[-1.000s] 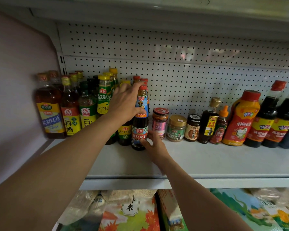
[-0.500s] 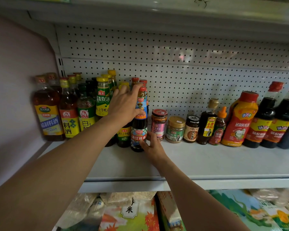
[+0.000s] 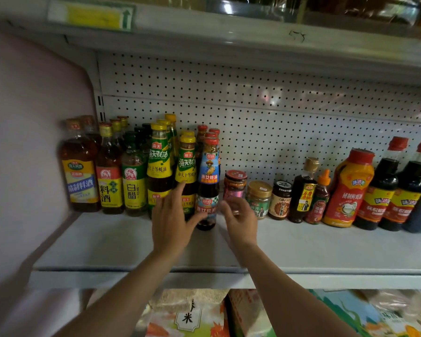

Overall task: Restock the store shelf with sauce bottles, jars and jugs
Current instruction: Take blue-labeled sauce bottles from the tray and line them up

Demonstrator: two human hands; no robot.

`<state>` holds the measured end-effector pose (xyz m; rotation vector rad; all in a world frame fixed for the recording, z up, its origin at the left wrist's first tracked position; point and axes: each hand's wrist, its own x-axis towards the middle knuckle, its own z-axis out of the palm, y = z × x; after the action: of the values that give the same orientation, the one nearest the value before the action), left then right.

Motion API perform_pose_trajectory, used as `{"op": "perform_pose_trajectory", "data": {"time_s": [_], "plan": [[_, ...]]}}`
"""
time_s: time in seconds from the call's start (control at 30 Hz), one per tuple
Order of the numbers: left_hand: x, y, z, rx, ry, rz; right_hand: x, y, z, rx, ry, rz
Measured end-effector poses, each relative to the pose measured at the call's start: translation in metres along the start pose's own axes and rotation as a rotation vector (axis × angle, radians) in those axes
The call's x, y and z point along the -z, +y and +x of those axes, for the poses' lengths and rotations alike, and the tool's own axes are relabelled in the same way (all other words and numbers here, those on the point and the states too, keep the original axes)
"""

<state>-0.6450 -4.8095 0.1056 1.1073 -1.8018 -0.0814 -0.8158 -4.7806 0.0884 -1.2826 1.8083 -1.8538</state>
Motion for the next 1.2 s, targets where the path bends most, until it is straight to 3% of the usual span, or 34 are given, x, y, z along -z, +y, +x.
{"op": "perform_pose_trajectory", "data": {"time_s": [0.1, 0.17, 0.37, 0.5, 1.07, 1.2], "plan": [[-0.019, -0.023, -0.026, 0.131, -0.078, -0.007, 0.015, -0.016, 0.030, 0.106, 0.148, -0.160], [-0.026, -0.030, -0.031, 0.159, -0.074, -0.001, 0.025, -0.033, 0.055, 0.126, 0.154, -0.334], [-0.040, -0.033, -0.034, -0.017, -0.001, 0.175, 0.034, -0.054, 0.104, 0.035, -0.162, -0.749], [-0.043, -0.038, -0.033, -0.025, 0.000, 0.185, 0.034, -0.050, 0.113, 0.017, -0.268, -0.763], [-0.043, -0.036, -0.038, -0.164, 0.027, 0.227, 0.042, -0.055, 0.093, 0.090, -0.335, -0.747], [-0.041, -0.035, -0.039, -0.180, 0.026, 0.225, 0.065, -0.051, 0.099, 0.011, -0.105, -0.616]]}}
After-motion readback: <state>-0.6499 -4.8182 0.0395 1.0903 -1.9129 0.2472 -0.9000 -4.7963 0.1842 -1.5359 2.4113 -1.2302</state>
